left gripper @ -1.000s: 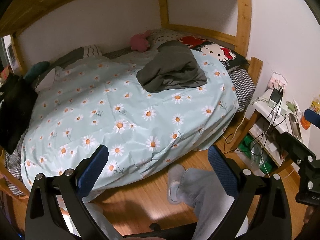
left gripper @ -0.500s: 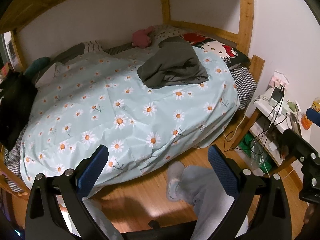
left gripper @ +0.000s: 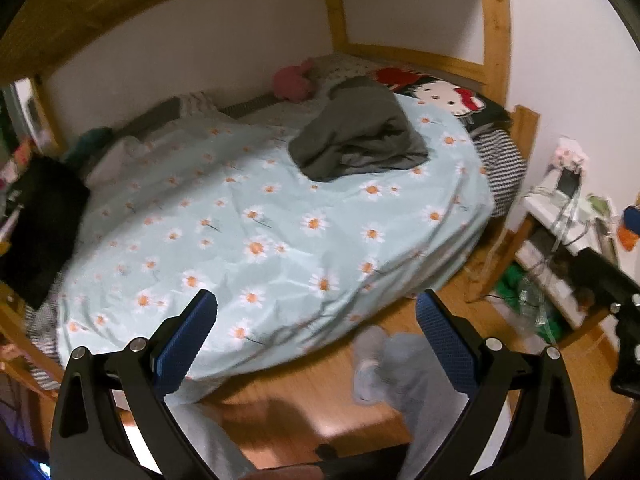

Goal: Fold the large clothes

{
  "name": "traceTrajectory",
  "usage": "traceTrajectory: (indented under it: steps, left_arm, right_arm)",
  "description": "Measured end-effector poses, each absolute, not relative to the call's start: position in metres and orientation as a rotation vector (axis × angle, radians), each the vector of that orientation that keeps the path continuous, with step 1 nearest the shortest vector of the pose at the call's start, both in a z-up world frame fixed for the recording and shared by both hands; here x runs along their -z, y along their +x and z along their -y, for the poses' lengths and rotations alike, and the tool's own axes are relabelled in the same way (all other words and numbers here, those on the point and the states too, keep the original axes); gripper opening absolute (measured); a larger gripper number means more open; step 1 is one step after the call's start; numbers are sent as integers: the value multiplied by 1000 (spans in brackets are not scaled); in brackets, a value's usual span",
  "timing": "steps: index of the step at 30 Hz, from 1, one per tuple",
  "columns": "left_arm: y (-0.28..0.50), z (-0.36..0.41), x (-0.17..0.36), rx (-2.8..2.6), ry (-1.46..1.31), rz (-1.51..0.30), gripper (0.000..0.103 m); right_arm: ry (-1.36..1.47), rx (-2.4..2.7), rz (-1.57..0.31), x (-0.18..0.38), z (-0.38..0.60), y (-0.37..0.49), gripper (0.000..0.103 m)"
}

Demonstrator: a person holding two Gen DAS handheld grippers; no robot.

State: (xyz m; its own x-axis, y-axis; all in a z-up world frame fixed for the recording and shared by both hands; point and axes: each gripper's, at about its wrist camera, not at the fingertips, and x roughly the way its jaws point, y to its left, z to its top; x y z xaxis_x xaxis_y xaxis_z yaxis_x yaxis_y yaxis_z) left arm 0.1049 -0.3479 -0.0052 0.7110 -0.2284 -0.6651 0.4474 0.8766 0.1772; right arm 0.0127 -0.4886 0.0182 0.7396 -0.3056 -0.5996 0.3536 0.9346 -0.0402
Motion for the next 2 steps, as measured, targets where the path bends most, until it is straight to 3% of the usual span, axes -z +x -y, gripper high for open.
traceTrajectory:
  steps: [2]
  left_arm:
    - [105, 347, 4, 391, 331, -688, 98]
  right_arm:
    - [77, 360, -646, -18, 488, 13, 100]
